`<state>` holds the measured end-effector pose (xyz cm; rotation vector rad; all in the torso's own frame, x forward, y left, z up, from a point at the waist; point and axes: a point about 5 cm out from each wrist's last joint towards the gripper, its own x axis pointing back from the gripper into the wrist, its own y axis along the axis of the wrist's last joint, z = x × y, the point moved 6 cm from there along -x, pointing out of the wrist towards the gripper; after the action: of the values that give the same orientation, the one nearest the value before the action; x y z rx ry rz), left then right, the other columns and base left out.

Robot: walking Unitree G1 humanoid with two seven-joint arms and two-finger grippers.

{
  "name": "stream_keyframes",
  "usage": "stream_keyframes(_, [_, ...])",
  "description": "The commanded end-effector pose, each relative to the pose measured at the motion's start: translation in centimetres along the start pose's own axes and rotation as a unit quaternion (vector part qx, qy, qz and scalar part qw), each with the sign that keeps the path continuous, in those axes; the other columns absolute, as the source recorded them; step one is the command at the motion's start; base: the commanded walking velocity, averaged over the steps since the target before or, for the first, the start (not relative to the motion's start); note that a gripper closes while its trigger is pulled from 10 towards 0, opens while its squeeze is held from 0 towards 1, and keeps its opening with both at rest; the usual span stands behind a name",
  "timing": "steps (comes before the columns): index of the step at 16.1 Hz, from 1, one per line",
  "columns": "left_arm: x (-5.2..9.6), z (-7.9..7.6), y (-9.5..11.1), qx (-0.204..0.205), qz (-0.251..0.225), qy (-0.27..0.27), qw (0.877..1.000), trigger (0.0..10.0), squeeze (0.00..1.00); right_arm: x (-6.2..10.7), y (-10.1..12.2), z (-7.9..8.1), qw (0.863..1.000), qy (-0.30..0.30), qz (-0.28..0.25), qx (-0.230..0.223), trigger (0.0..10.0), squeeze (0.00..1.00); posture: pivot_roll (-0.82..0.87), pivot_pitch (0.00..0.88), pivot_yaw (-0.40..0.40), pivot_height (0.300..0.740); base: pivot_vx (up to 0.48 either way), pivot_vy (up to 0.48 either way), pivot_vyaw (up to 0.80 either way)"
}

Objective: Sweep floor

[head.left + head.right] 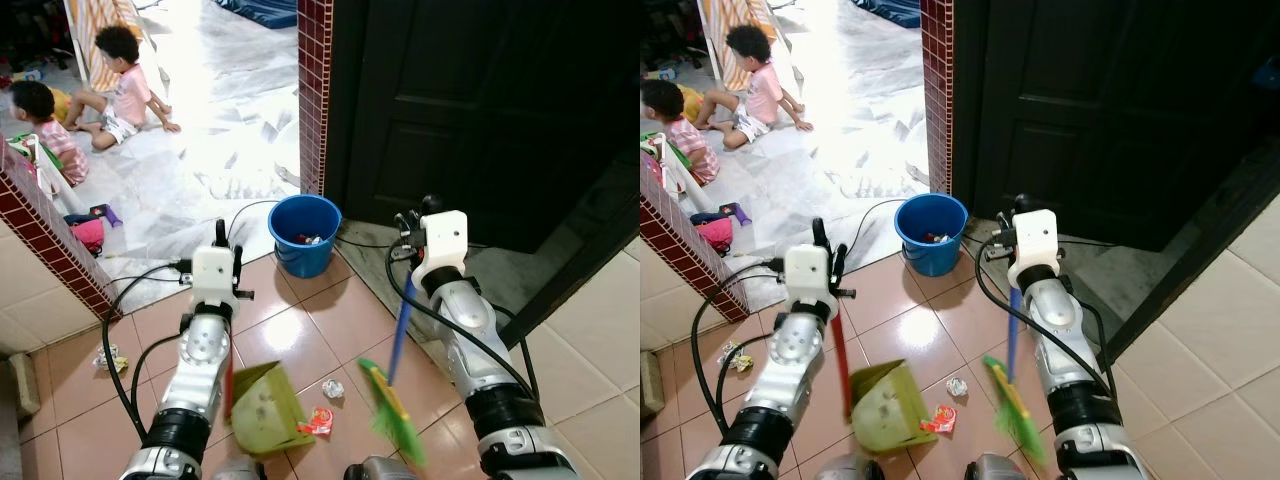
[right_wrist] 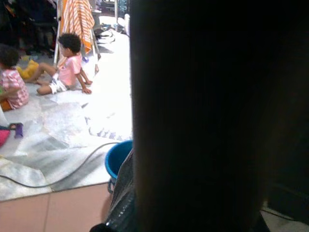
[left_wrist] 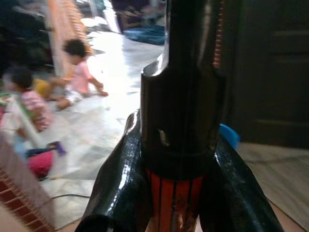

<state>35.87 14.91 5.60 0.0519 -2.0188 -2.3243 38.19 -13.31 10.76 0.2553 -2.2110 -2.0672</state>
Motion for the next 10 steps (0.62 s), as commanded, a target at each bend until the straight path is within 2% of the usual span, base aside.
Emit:
stream_keyframes(1, [-0.2, 0.4, 0.0, -0.032, -0.005, 0.020, 0.999, 10.0, 0.00, -0.8, 1.3, 0.3, 1.000, 0.004, -0.019, -0.023, 10.0, 0.00, -0.07, 0.000, 0.009, 0.740, 0.000, 0.000, 0.00])
stream_keyframes(2, [-0.2, 0.2, -0.5, -0.016, 0.006, 0.020, 1.000, 10.0, 0.00, -1.1, 1.7, 0.7, 0.999, 0.011, -0.025, -0.026, 10.0, 0.00, -0.07, 0.000, 0.008, 0.740, 0.000, 0.000, 0.00])
stream_keyframes(5, [-0.2, -0.5, -1.4, -0.011, 0.022, 0.044, 0.999, 10.0, 0.00, -2.0, 2.4, 1.9, 0.998, 0.032, -0.031, -0.039, 10.0, 0.00, -0.07, 0.000, 0.003, 0.740, 0.000, 0.000, 0.00])
stream_keyframes(6, [-0.1, -1.4, -2.0, -0.008, 0.034, 0.037, 0.999, 10.0, 0.00, -2.3, 2.1, 2.3, 0.997, 0.036, -0.016, -0.072, 10.0, 0.00, -0.07, 0.000, 0.002, 0.740, 0.000, 0.000, 0.00])
stream_keyframes(7, [0.0, -1.7, -2.4, -0.001, 0.043, 0.035, 0.998, 10.0, 0.00, -2.4, 1.7, 2.4, 0.995, 0.033, -0.004, -0.098, 10.0, 0.00, -0.07, 0.000, 0.002, 0.740, 0.000, 0.000, 0.00])
stream_keyframes(10, [0.1, -2.2, -3.1, 0.023, 0.063, 0.033, 0.997, 10.0, 0.00, -3.3, 1.0, 2.0, 0.969, -0.009, 0.036, -0.244, 10.0, 0.00, -0.08, 0.000, 0.000, 0.740, 0.000, 0.000, 0.00])
